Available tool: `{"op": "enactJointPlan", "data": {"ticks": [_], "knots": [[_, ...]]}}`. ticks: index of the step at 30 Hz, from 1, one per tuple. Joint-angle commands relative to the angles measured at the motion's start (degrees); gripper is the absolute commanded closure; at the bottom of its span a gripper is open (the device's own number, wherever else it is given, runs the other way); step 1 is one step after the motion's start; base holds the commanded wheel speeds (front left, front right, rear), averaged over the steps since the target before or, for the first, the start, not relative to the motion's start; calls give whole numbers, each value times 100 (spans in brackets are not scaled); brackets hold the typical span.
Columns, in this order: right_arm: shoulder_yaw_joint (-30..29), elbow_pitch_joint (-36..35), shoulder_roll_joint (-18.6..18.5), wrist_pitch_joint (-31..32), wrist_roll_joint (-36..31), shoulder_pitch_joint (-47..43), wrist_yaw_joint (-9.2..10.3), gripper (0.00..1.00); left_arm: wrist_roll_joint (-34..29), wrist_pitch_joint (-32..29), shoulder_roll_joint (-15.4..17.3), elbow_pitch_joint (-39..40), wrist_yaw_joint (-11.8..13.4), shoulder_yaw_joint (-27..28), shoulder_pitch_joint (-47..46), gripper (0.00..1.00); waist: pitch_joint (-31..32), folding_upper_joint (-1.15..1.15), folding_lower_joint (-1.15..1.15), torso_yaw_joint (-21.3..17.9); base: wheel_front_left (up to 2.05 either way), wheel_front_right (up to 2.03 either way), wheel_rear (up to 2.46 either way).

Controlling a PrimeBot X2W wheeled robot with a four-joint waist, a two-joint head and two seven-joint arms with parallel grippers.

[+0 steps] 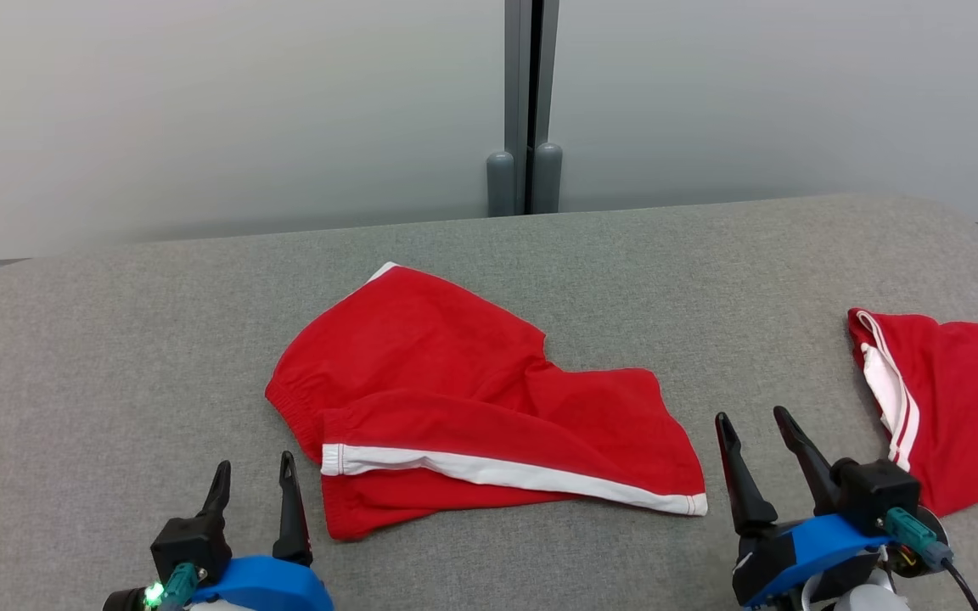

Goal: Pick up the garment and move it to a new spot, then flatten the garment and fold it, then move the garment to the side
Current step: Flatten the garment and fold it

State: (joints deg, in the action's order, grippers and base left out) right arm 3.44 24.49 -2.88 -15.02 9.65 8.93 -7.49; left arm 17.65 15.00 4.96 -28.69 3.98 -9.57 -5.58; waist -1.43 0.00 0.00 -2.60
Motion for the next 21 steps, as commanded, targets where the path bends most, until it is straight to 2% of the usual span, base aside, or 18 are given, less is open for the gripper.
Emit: {"op": "enactJointPlan", "data": {"ticks": [1,6,14,17,21], "knots": [[-21,-58,-11,-22,-71,-131,-1,0,-225,21,-54,200,45,100,135,0,3,0,0,-5,0,0,0],[-22,-8,-10,-22,-249,-219,-1,0,-612,21,-135,303,2,217,353,0,19,0,0,-27,0,0,0],[36,141,-11,-22,-261,-219,-1,0,-744,21,-205,166,-173,338,375,0,20,0,0,-56,0,0,0],[54,151,-10,-22,-239,-151,-1,0,-697,21,-208,229,-314,304,263,0,-15,0,0,-68,0,0,0],[99,168,-10,-22,-196,-94,-1,0,-321,21,-209,136,-670,92,106,0,-80,0,0,-85,0,0,0]]}}
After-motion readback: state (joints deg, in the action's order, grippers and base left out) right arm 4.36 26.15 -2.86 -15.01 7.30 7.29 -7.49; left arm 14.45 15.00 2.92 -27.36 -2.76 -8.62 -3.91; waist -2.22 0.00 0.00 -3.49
